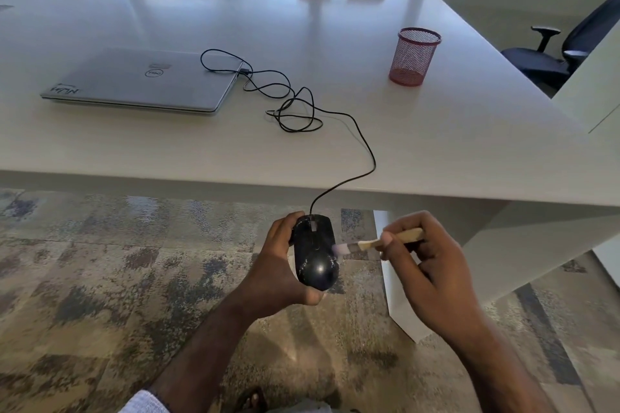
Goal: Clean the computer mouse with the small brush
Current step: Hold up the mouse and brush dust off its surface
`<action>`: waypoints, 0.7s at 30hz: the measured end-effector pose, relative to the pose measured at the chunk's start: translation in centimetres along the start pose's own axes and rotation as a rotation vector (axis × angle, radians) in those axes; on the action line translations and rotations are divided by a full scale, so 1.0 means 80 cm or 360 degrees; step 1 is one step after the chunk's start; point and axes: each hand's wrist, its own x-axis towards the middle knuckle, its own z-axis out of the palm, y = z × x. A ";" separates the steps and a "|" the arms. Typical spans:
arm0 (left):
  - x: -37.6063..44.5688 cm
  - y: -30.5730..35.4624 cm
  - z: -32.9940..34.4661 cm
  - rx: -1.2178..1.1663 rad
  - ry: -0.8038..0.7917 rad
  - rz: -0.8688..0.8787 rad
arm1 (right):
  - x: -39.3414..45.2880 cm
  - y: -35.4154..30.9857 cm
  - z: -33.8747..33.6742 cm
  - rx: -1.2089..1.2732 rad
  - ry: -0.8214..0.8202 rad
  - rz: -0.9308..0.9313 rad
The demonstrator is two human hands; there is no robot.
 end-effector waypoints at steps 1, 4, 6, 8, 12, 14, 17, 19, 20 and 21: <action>0.000 0.000 0.000 0.0001 -0.0004 -0.0003 | 0.001 -0.001 -0.001 0.0002 0.0048 0.0000; 0.001 -0.001 0.001 0.0007 -0.0003 0.0001 | 0.002 0.001 0.000 0.0013 0.0033 0.0008; 0.001 -0.001 0.001 0.0019 0.0001 0.0002 | -0.001 0.003 0.000 0.0041 -0.0056 0.0050; 0.001 0.000 0.001 0.0020 0.0003 -0.0006 | -0.003 0.003 -0.002 0.0061 -0.0063 0.0069; 0.001 0.000 0.002 0.0006 -0.0001 -0.0012 | -0.002 0.001 -0.002 0.0105 0.0088 0.0009; 0.000 0.000 0.002 0.0009 -0.0004 -0.0010 | -0.002 0.001 0.000 0.0097 0.0039 0.0000; 0.000 0.001 0.002 0.0020 0.0005 -0.0004 | -0.005 0.004 -0.001 0.0060 -0.0064 0.0035; -0.001 0.002 0.001 0.0017 0.0008 -0.0007 | -0.005 0.003 -0.003 0.0080 -0.0025 0.0026; -0.001 0.002 0.001 0.0015 0.0008 -0.0009 | -0.004 0.002 -0.002 0.0095 0.0016 0.0004; -0.001 0.002 0.001 0.0015 0.0008 -0.0010 | -0.003 0.002 -0.001 0.0106 0.0053 -0.0013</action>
